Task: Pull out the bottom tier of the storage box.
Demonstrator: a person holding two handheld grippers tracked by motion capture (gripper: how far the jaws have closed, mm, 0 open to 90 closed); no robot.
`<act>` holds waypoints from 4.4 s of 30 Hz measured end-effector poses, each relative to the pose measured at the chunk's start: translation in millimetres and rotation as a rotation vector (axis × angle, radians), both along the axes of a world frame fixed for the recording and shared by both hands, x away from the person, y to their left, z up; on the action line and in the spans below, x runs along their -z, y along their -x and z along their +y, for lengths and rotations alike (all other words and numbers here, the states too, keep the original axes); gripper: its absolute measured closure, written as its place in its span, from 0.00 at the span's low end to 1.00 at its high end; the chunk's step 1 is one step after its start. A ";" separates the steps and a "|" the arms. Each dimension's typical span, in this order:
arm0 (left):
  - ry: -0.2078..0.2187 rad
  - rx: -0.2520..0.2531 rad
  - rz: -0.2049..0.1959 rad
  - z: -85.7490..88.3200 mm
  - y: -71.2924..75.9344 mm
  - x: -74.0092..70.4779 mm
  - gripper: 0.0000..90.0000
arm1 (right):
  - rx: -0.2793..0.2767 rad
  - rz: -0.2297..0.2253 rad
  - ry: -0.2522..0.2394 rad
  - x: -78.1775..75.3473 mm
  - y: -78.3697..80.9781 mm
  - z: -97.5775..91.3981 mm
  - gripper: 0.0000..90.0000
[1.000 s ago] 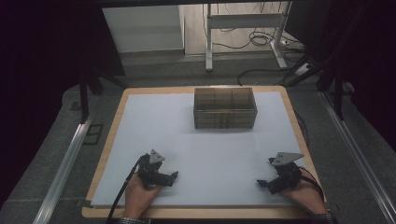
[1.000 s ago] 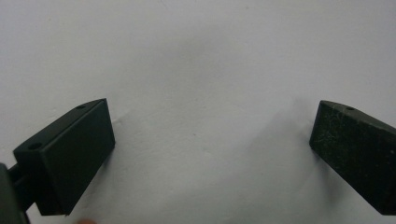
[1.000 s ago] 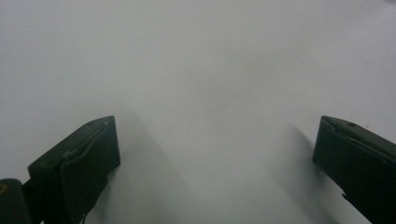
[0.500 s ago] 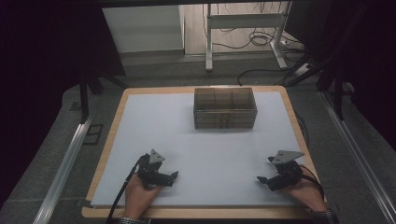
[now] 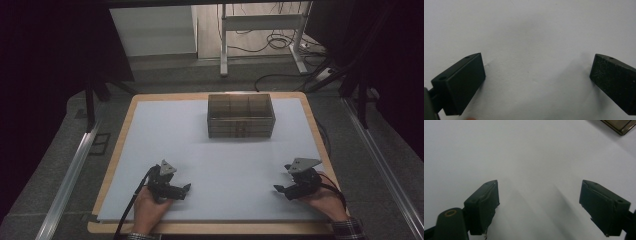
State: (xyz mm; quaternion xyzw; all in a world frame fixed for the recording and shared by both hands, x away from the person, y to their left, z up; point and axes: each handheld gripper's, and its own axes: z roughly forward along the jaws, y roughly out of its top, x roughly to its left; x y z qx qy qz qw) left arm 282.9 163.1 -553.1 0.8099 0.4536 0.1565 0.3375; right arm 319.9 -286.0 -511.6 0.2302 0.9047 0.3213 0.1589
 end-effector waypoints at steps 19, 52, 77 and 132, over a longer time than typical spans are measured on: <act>0.000 0.000 0.000 0.0 0.0 0.0 0.00 | -0.012 -0.070 0.045 -5.5 -9.3 13.7 0.29; 0.000 0.000 0.000 0.0 0.1 0.0 0.00 | -0.043 -0.275 0.217 -6.2 -23.5 45.8 0.39; 0.000 -0.002 0.001 0.0 0.2 -0.1 0.00 | -0.073 -0.492 0.372 4.7 -38.7 76.4 0.48; -0.001 0.002 0.003 0.3 0.2 -0.2 0.00 | -0.184 -0.833 0.725 38.4 -74.9 150.1 0.72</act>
